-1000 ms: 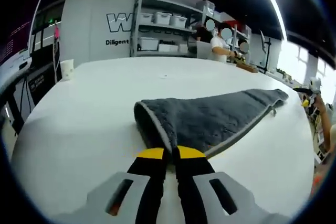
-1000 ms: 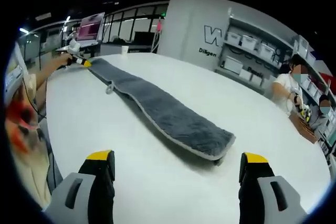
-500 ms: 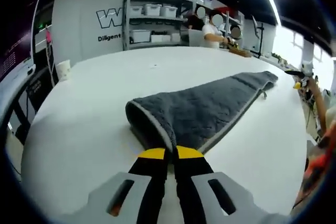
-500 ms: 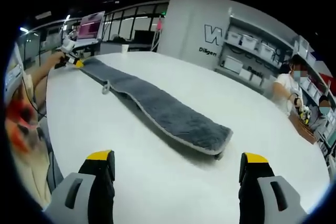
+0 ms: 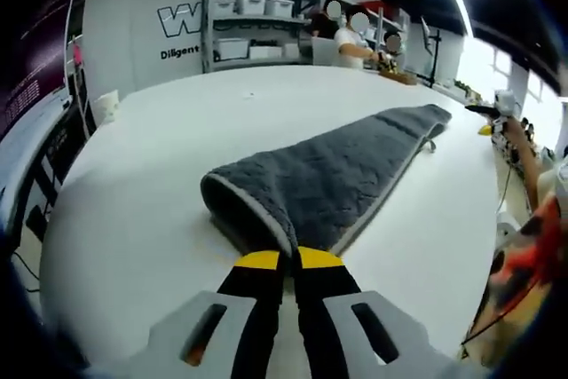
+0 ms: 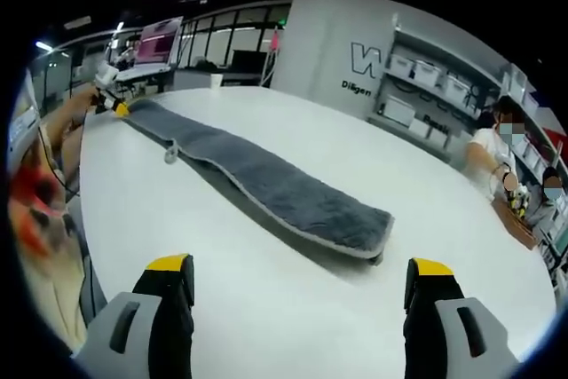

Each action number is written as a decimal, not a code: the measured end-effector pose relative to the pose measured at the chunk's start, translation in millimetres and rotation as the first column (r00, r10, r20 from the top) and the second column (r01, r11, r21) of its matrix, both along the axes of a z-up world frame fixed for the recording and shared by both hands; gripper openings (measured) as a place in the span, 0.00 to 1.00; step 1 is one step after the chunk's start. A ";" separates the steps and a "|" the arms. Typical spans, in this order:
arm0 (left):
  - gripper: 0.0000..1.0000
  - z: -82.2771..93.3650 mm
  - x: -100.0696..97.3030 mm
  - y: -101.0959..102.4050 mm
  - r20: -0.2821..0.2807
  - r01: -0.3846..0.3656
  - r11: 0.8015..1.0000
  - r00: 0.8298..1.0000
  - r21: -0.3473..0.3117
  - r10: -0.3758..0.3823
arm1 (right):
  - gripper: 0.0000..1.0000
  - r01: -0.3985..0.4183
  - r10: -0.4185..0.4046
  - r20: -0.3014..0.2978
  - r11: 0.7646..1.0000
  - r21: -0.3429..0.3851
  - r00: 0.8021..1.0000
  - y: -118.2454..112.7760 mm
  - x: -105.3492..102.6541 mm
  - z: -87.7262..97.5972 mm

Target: Open the folded towel by lifting each exposed corner and separating the folded layers until the towel lies flat within the target outline without major curled edges

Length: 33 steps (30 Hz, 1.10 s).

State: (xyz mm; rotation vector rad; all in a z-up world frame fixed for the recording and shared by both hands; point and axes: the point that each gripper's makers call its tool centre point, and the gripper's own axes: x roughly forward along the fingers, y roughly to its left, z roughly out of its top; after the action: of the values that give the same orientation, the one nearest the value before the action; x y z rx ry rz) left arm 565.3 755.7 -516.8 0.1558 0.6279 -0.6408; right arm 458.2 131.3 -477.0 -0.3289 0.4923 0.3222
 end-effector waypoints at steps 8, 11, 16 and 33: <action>0.03 -2.9 -26.3 3.3 -0.031 -0.011 1.000 0.999 -0.018 0.011 | 0.99 -0.010 0.010 -0.006 1.000 -0.001 1.000 3.7 1.1 -2.6; 0.03 -1.9 -35.5 4.3 -0.041 -0.007 1.000 0.999 -0.016 0.006 | 0.99 -0.012 0.012 -0.011 1.000 -0.001 1.000 4.1 1.6 -3.7; 0.03 -1.7 -44.3 11.3 -0.043 -0.016 1.000 0.999 0.001 0.016 | 0.99 -0.016 0.016 -0.009 1.000 0.005 1.000 5.6 4.4 -3.6; 0.12 -1.2 -43.1 27.2 0.007 -0.042 0.999 0.999 0.031 0.042 | 0.99 -0.032 0.032 -0.020 0.999 0.017 0.999 11.2 9.5 -7.8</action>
State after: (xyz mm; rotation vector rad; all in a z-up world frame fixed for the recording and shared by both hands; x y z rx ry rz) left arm 522.2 782.9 -518.0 0.1729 0.6335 -0.5905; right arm 467.7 142.4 -484.8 -0.3177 0.5040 0.3605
